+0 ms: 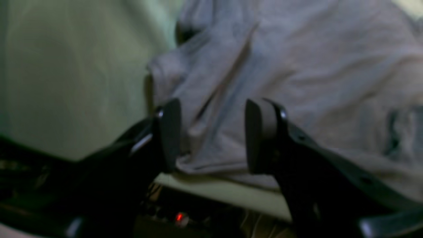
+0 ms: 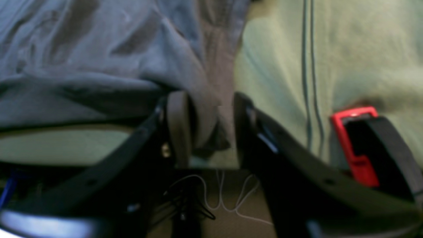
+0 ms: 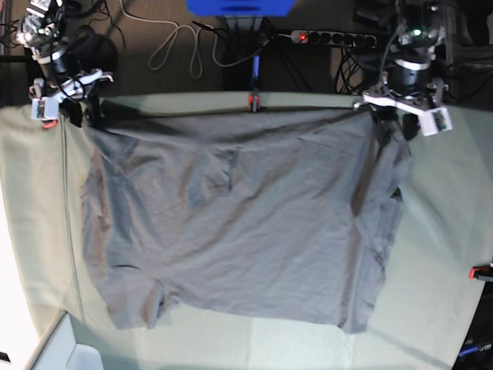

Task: Layout the t-shirt on the table in an organized manner, then fold the t-shirt properly
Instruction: 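Lay the t-shirt flat and pull both grippers apart along its edge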

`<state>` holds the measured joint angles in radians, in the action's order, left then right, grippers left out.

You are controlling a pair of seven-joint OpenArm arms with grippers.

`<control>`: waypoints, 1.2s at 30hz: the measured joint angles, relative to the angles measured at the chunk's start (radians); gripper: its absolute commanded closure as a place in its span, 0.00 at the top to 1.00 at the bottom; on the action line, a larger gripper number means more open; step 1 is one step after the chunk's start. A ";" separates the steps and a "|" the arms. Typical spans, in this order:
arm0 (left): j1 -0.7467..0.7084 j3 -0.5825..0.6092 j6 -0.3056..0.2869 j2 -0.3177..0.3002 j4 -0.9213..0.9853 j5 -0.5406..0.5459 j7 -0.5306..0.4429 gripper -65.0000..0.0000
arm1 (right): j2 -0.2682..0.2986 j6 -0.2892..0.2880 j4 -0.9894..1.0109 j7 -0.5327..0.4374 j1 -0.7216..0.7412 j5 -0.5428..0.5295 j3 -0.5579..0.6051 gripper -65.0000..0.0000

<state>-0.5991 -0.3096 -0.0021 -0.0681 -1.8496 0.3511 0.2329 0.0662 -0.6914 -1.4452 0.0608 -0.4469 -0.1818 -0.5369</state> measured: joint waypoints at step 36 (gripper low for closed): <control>0.436 -0.179 0.009 0.038 0.561 0.095 -0.006 0.09 | 0.003 0.000 -0.001 -0.005 -0.036 0.002 0.001 0.39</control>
<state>-0.1635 -0.4889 0.0071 -0.0303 -1.2888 0.4465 0.2268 0.0692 -0.6910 -1.4464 0.0555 -0.4828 -0.1799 -0.5358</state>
